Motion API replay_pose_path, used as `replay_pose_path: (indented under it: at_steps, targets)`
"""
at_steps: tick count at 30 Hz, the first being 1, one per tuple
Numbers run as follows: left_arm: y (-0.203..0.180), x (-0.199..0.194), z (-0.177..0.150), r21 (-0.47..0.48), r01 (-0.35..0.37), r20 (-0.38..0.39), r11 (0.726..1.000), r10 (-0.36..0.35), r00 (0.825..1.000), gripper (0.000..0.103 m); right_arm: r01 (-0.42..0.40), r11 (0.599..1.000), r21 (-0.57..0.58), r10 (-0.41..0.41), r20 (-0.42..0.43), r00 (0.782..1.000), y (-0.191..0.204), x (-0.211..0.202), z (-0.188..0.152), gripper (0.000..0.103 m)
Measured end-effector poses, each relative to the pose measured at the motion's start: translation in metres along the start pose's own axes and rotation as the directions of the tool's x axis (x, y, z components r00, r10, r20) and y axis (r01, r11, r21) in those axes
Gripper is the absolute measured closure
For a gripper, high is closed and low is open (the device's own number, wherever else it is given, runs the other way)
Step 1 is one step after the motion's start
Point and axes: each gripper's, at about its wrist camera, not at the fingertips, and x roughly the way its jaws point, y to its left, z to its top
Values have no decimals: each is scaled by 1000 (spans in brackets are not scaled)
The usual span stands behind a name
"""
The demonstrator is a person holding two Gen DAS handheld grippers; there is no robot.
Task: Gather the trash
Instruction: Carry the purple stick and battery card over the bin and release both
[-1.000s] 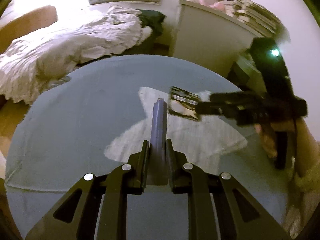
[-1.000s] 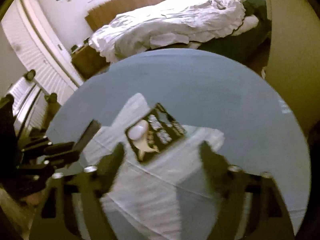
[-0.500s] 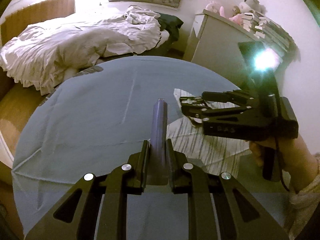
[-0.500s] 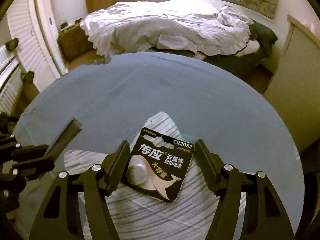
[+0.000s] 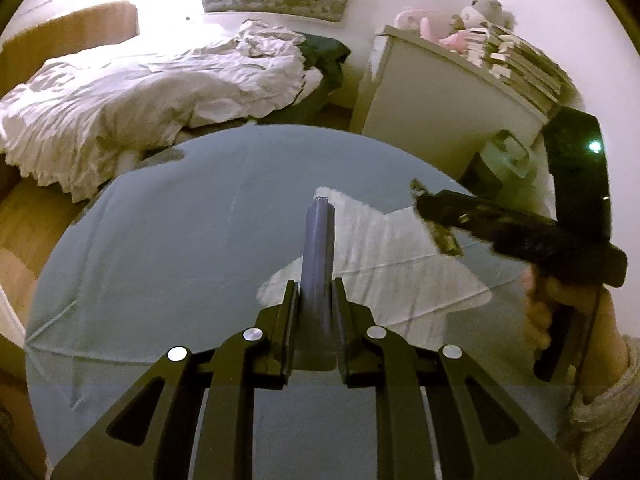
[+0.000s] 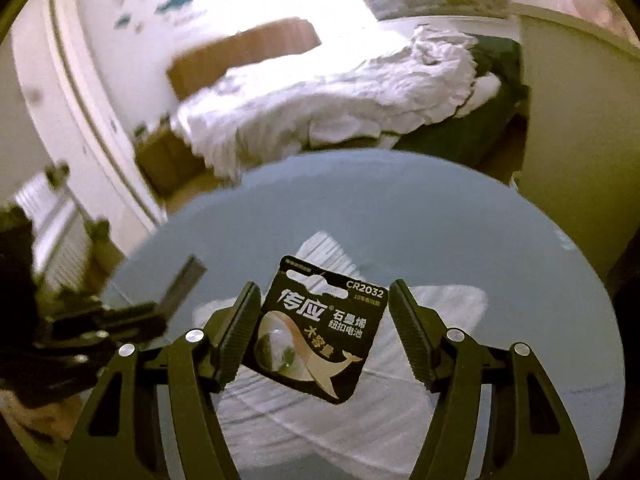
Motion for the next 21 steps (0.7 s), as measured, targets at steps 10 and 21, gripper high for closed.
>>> replay_pose_path:
  at_steps: [10, 21]
  targets:
    - [-96, 27, 32, 138, 102, -2, 985, -103, 995, 86, 17, 962, 272, -69, 183, 981, -124, -115, -20, 37]
    - [-229, 83, 50, 250, 280, -74, 927, -270, 960, 86, 65, 858, 510, -231, 270, 935, -251, -193, -79, 37]
